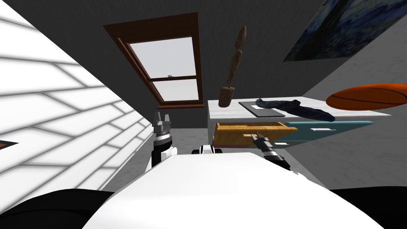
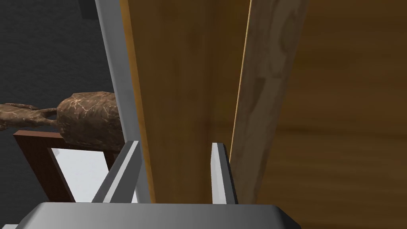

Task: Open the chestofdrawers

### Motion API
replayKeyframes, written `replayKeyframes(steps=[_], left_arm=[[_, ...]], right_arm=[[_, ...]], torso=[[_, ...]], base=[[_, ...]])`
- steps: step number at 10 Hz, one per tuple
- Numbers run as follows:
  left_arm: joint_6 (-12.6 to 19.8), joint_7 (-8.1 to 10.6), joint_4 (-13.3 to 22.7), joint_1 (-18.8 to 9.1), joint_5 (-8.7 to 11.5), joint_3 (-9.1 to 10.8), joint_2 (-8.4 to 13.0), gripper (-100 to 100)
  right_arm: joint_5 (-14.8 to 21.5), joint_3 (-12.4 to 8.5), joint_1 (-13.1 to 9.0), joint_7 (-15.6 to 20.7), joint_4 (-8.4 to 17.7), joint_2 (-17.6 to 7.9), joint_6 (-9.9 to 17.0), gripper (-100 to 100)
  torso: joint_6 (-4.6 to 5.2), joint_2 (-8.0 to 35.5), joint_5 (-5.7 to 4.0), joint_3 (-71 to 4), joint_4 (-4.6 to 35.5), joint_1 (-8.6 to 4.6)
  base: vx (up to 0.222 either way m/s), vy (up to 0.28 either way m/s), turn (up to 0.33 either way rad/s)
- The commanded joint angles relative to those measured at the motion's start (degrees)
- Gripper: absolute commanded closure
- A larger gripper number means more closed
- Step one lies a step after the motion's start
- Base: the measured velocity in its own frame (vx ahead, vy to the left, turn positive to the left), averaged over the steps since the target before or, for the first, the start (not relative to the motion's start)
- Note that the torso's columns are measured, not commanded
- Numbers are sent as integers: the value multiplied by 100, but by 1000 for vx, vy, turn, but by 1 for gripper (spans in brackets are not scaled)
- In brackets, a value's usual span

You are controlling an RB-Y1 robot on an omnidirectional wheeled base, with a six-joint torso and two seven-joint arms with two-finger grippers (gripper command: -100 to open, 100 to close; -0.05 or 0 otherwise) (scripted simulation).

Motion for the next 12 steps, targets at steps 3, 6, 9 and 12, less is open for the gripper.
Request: replayKeyframes(steps=[3, 6, 9, 12], left_arm=[[0, 0, 0, 1, 0, 0, 0, 0], [0, 0, 0, 0, 0, 0, 0, 0], [0, 0, 0, 0, 0, 0, 0, 0], [0, 0, 0, 1, 0, 0, 0, 0]], right_arm=[[44, 114, -6, 39, 51, 589, -29, -100], [43, 114, -13, 61, 58, 962, -38, -100], [-38, -47, -30, -85, -123, 801, 68, -100], [-38, -31, -32, -17, -74, 859, 13, 100]], torso=[[-3, -12, -2, -6, -4, -3], [0, 2, 5, 1, 2, 3], [13, -2, 15, -4, 5, -14], [28, 4, 4, -1, 1, -48]], base=[[3, 14, -4], [0, 0, -5], [14, 1, -4], [38, 13, -1]])
